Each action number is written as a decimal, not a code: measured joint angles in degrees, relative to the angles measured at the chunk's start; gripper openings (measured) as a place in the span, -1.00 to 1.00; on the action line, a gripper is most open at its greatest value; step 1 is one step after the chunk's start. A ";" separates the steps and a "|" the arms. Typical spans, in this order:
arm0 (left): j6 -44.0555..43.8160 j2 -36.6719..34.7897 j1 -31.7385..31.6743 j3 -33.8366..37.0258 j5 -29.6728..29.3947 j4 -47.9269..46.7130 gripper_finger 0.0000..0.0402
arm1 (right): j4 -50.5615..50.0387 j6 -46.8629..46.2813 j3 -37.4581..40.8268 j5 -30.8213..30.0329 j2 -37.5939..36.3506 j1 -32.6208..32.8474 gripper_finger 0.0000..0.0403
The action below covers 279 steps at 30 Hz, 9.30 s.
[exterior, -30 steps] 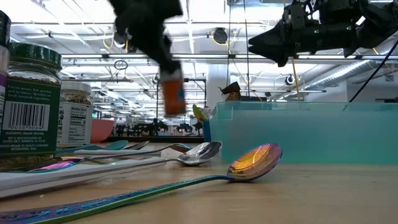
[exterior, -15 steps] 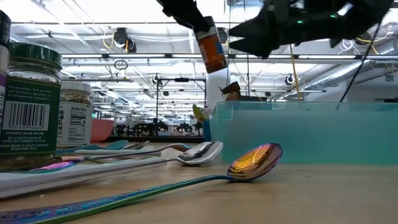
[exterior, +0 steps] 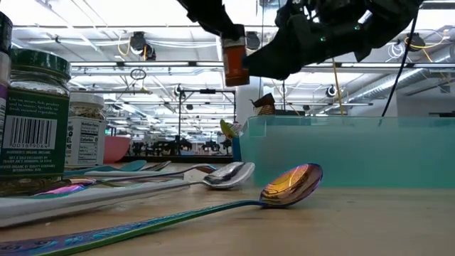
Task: Pick & Place Food Item
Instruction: Put the orange seasoning bottle into the green bin, then put the white seasoning bottle into the green bin
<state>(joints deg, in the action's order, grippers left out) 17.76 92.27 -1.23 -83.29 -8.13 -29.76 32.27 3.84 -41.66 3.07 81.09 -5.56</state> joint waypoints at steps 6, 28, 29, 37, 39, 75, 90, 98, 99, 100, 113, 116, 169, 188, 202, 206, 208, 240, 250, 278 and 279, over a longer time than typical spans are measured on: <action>-0.35 0.02 -0.67 0.13 1.42 2.37 0.02 | -0.01 1.16 0.02 -0.20 -0.25 0.01 0.36; -11.11 -5.85 -11.10 11.25 28.56 17.64 0.91 | -16.75 3.11 0.44 -12.63 -14.16 0.00 -0.23; -12.23 -6.67 -11.95 14.22 29.35 21.67 0.94 | -16.89 2.70 0.91 -13.61 -15.22 0.00 -0.23; -21.46 -0.44 -12.94 33.45 24.68 75.04 0.72 | -1.30 3.14 7.18 -11.94 -15.98 0.02 -0.23; -21.25 2.25 -12.40 33.66 24.21 80.84 0.68 | 0.14 3.23 7.35 -11.81 -14.62 -0.28 -0.23; -10.90 5.54 -10.19 25.94 24.03 61.63 -0.35 | -15.32 -2.01 5.36 -10.82 -23.08 -1.86 0.32; -10.37 6.00 -9.89 25.97 21.61 57.21 -0.35 | -26.82 -3.61 -12.19 -4.79 -10.53 -1.81 0.53; -10.69 6.01 -9.93 25.97 20.24 56.33 -0.35 | -26.37 -1.89 -12.27 -4.55 -7.25 -1.67 0.44; -10.71 6.01 -9.91 25.97 20.06 56.31 -0.35 | -26.14 -1.55 -12.27 -4.69 -7.06 -1.48 0.43; -10.75 6.01 -9.91 25.97 19.93 56.29 -0.35 | -26.13 -1.40 -12.27 -5.04 -6.99 -1.44 0.41; -10.73 5.92 -8.97 25.83 19.20 55.57 0.05 | -26.07 -1.58 -12.20 -5.86 -8.68 -1.31 -0.05; -10.75 4.07 -8.84 25.87 19.90 52.03 0.40 | -29.24 -2.55 -12.16 -5.86 -12.18 -1.31 -0.05; -13.82 -8.33 -12.25 25.97 18.04 29.87 0.74 | -37.12 -24.83 29.11 -29.85 -45.61 22.40 0.68; -20.73 -39.43 -12.58 42.06 17.12 16.76 0.74 | -34.71 -3.40 16.14 -30.43 -52.82 22.40 0.86; -26.45 -49.31 -0.13 61.18 18.61 16.35 0.74 | -24.70 5.89 16.10 -31.80 -51.84 22.40 0.86; -26.24 -48.69 1.72 63.33 18.63 16.68 0.74 | -23.17 5.89 16.08 -31.80 -50.53 22.40 0.86; -27.41 -48.48 2.47 63.65 18.69 16.95 0.74 | -23.14 5.90 16.08 -31.79 -49.86 22.40 0.86; -34.76 -49.90 10.75 71.63 -4.13 22.75 0.74 | -22.55 7.37 16.06 -31.78 -48.58 22.40 0.86; -33.20 -49.60 10.64 82.51 -10.37 37.40 0.74 | -22.37 7.82 16.06 -31.78 -48.54 22.40 0.86; -18.74 -31.26 3.62 82.34 -0.02 65.48 0.74 | -20.47 9.33 16.06 -31.78 -48.56 22.38 0.86; -17.77 -29.86 3.37 82.34 1.12 67.56 0.74 | -20.47 9.33 16.06 -31.78 -48.53 22.36 0.86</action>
<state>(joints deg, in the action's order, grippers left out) -0.01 62.41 2.14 -0.95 -7.01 37.79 11.79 13.17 -25.61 -28.71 32.56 16.80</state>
